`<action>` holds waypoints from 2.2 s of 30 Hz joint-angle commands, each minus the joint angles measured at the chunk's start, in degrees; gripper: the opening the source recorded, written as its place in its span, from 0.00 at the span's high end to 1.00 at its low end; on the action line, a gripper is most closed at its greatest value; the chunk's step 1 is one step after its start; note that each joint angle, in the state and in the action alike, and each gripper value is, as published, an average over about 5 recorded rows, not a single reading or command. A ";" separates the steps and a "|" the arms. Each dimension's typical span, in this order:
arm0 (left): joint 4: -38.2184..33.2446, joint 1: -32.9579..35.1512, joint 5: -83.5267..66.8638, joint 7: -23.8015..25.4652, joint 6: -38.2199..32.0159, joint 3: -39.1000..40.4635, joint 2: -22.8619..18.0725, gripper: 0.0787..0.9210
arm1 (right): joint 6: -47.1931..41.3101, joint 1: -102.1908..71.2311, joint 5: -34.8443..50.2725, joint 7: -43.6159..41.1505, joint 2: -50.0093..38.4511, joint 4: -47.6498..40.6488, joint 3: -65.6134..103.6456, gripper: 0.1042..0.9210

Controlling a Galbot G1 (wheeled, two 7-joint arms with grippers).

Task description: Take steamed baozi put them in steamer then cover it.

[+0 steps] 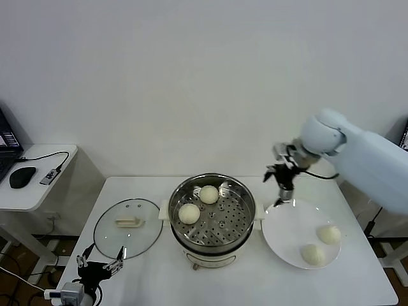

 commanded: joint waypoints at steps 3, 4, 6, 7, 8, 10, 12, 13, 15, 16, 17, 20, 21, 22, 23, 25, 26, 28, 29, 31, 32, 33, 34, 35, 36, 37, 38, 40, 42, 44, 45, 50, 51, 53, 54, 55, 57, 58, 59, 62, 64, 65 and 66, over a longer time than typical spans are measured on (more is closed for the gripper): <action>-0.74 0.62 0.05 -0.04 -0.18 0.04 0.18 0.12 | 2.62 -9.16 -5.74 -0.15 -6.00 2.39 2.39 0.12; -0.97 0.77 0.04 -0.07 -0.20 0.06 0.29 0.12 | 2.51 -9.77 -5.98 -0.09 -5.99 2.54 2.65 0.12; -1.28 1.02 0.01 -0.19 -0.24 0.08 0.42 0.12 | 2.35 -10.47 -6.52 -0.01 -5.94 2.68 2.59 0.12; -1.30 1.07 0.01 -0.29 -0.26 0.10 0.39 0.12 | 2.28 -10.56 -6.76 0.03 -5.89 2.63 2.29 0.12; -1.23 1.12 0.01 -0.41 -0.28 0.16 0.33 0.12 | 2.24 -10.60 -7.13 0.07 -5.76 2.46 1.90 0.12; -0.99 1.22 0.04 -0.61 -0.35 0.40 0.17 0.12 | 2.17 -10.71 -7.94 0.18 -5.33 1.97 1.27 0.12; -0.72 1.32 0.13 -0.75 -0.41 0.71 0.04 0.12 | 1.99 -11.01 -8.60 0.36 -4.64 1.44 0.95 0.12; -0.63 1.33 0.19 -0.78 -0.43 0.81 -0.01 0.12 | 1.88 -11.18 -8.83 0.44 -4.30 1.26 0.85 0.12; -0.59 1.34 0.31 -0.80 -0.42 0.88 -0.09 0.12 | 1.74 -11.52 -9.21 0.54 -3.64 0.93 0.65 0.12; -0.63 1.34 0.34 -0.78 -0.41 0.85 -0.11 0.12 | 1.74 -11.66 -9.45 0.58 -3.36 0.72 0.57 0.12; -0.71 1.34 0.34 -0.75 -0.39 0.80 -0.12 0.12 | 1.77 -11.82 -9.70 0.64 -3.08 0.43 0.52 0.12; -0.70 1.32 0.31 -0.69 -0.37 0.54 -0.08 0.12 | 1.91 -12.40 -10.27 0.86 -2.42 -0.78 0.69 0.12; -0.61 1.30 0.31 -0.69 -0.36 0.46 -0.06 0.12 | 1.96 -12.61 -10.37 0.90 -2.29 -1.13 0.81 0.12; -0.50 1.28 0.31 -0.69 -0.37 0.39 -0.02 0.12 | 2.02 -12.85 -10.44 0.88 -2.25 -1.40 0.91 0.12; -0.36 1.25 0.32 -0.68 -0.37 0.34 0.01 0.12 | 2.08 -13.06 -10.47 0.81 -2.30 -1.58 0.98 0.12; -0.10 1.16 0.35 -0.66 -0.37 0.29 0.03 0.12 | 2.31 -13.38 -10.41 0.50 -2.62 -1.77 1.00 0.12; 0.04 1.09 0.37 -0.66 -0.37 0.29 0.01 0.12 | 2.46 -13.56 -10.36 0.32 -2.85 -1.84 1.03 0.12; 0.28 0.95 0.45 -0.67 -0.37 0.35 -0.07 0.12 | 2.80 -13.88 -10.33 0.01 -3.33 -2.01 1.15 0.12; 0.40 0.87 0.51 -0.68 -0.38 0.42 -0.13 0.12 | 2.98 -14.09 -10.36 -0.09 -3.57 -2.10 1.22 0.12; 0.57 0.76 0.63 -0.68 -0.38 0.58 -0.23 0.12 | 3.28 -14.63 -10.56 -0.14 -3.91 -2.30 1.47 0.12; 0.64 0.70 0.69 -0.67 -0.37 0.67 -0.28 0.12 | 3.43 -15.00 -10.68 -0.14 -4.01 -2.41 1.68 0.12; 0.70 0.66 0.76 -0.66 -0.37 0.74 -0.31 0.12 | 3.53 -15.41 -10.79 -0.07 -4.05 -2.54 2.00 0.12; 0.75 0.62 0.82 -0.66 -0.37 0.80 -0.33 0.12 | 3.63 -15.91 -10.95 0.03 -4.03 -2.73 2.42 0.12; 0.80 0.59 0.86 -0.65 -0.37 0.83 -0.33 0.12 | 3.73 -16.38 -11.13 0.12 -3.99 -2.94 2.83 0.12; 0.84 0.58 0.91 -0.65 -0.36 0.86 -0.32 0.12 | 3.81 -16.87 -11.31 0.26 -3.88 -3.21 3.24 0.12; 0.89 0.60 0.96 -0.65 -0.36 0.87 -0.30 0.12 | 3.90 -17.38 -11.52 0.38 -3.72 -3.51 3.67 0.12; 0.93 0.63 0.98 -0.65 -0.36 0.86 -0.27 0.12 | 3.99 -17.89 -11.73 0.50 -3.58 -3.80 4.04 0.12; 1.01 0.72 1.04 -0.65 -0.36 0.82 -0.22 0.12 | 4.14 -18.93 -12.17 0.66 -3.27 -4.29 4.82 0.12; 1.05 0.83 1.06 -0.65 -0.37 0.76 -0.16 0.12 | 4.25 -19.91 -12.51 0.72 -3.13 -4.54 5.43 0.12; 1.08 0.90 1.08 -0.65 -0.37 0.72 -0.11 0.12 | 4.35 -20.72 -12.74 0.85 -3.07 -4.72 5.92 0.12; 1.10 0.91 1.09 -0.65 -0.37 0.70 -0.09 0.12 | 4.40 -21.08 -12.83 0.94 -3.06 -4.84 6.13 0.12; 1.21 0.88 1.23 -0.64 -0.36 0.79 -0.13 0.12 | 4.60 -22.31 -13.30 1.17 -3.12 -5.24 6.74 0.12; 1.23 0.88 1.28 -0.64 -0.37 0.83 -0.15 0.12 | 4.64 -22.58 -13.37 1.17 -3.07 -5.29 6.89 0.12; 1.28 0.89 1.37 -0.65 -0.37 0.90 -0.19 0.12 | 4.65 -23.01 -13.43 1.22 -2.85 -5.45 7.18 0.12; 1.29 0.90 1.40 -0.65 -0.38 0.93 -0.21 0.12 | 4.67 -23.18 -13.46 1.24 -2.72 -5.56 7.30 0.12; 1.29 0.92 1.43 -0.65 -0.38 0.95 -0.23 0.12 | 4.69 -23.32 -13.52 1.26 -2.55 -5.72 7.39 0.12; 1.28 0.97 1.44 -0.64 -0.39 0.94 -0.26 0.12 | 4.78 -23.56 -13.69 1.27 -2.30 -6.01 7.53 0.12; 1.28 1.00 1.42 -0.64 -0.40 0.91 -0.26 0.12 | 4.83 -23.68 -13.76 1.25 -2.22 -6.13 7.63 0.12; 1.31 1.04 1.40 -0.64 -0.41 0.87 -0.24 0.12 | 4.88 -23.83 -13.83 1.24 -2.18 -6.24 7.76 0.12; 1.60 1.11 1.38 -0.68 -0.44 0.77 -0.12 0.12 | 5.02 -24.27 -14.05 1.17 -2.31 -6.38 8.13 0.12; 1.83 1.07 1.39 -0.72 -0.46 0.77 -0.07 0.12 | 5.08 -24.60 -14.18 1.15 -2.40 -6.46 8.34 0.12; 1.89 1.02 1.40 -0.73 -0.47 0.80 -0.08 0.12 | 5.09 -24.76 -14.21 1.15 -2.43 -6.49 8.42 0.12; 1.93 0.97 1.41 -0.72 -0.47 0.84 -0.09 0.12 | 5.08 -24.93 -14.23 1.17 -2.45 -6.54 8.52 0.12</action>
